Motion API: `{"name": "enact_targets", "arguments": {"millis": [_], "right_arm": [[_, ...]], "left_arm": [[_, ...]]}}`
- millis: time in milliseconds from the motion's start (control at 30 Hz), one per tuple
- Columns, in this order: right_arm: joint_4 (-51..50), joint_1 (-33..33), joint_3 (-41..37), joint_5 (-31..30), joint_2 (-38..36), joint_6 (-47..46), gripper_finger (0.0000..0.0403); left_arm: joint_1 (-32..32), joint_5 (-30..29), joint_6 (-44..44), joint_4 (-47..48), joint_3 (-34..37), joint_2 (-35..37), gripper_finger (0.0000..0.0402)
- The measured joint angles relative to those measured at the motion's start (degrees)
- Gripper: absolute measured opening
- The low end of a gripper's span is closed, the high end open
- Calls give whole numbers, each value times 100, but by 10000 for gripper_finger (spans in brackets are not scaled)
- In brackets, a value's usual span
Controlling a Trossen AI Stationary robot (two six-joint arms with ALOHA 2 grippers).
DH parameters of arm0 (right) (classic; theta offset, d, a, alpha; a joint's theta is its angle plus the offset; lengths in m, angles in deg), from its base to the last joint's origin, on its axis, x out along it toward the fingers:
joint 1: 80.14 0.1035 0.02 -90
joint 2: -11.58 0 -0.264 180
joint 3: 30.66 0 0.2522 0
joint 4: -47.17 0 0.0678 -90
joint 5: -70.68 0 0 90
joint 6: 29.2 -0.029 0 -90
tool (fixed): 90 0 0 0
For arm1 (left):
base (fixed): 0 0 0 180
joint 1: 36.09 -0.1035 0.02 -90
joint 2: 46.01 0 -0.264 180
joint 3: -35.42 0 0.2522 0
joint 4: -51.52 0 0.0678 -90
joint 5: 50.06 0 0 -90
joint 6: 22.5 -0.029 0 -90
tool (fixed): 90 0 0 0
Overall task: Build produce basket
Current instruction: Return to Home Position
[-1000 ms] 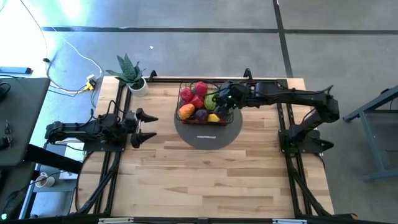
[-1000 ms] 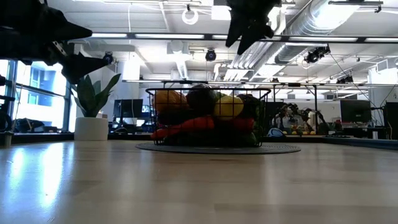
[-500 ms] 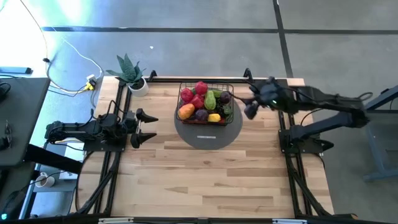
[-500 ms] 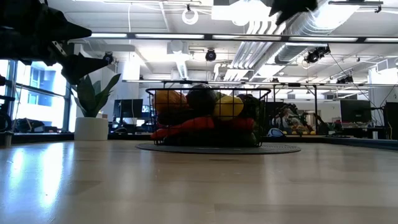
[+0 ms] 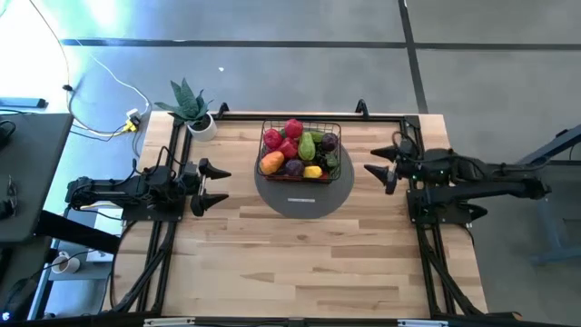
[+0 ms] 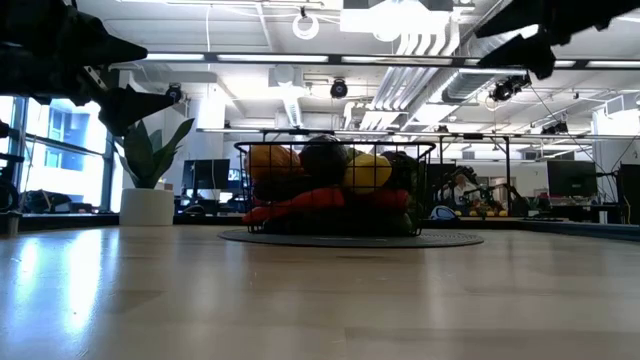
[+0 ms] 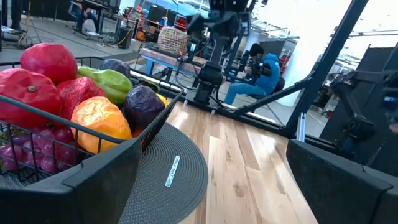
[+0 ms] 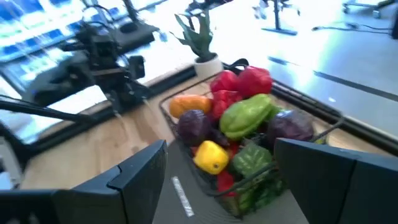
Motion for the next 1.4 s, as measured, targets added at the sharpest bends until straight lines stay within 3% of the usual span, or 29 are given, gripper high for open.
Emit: {"name": "enact_targets", "arguments": {"millis": [267,800,933,1100,1233,1400], "right_arm": [[958,206,-1170,290,-949,-15,279],[981,207,-2450,871,-2212,-250,279],[744,203,-2595,874,-2695,-158,279],[624,201,-2607,924,-2719,-76,279],[68,201,-2609,629,-2706,-92,279],[61,198,-2609,3,-2714,-106,279]], "left_arm": [[0,1,0,2,0,0,390],[0,2,0,2,0,0,390],[0,2,1,2,0,0,390],[1,2,5,2,0,2,390],[2,2,4,2,0,0,390],[2,3,3,1,0,0,390]]}}
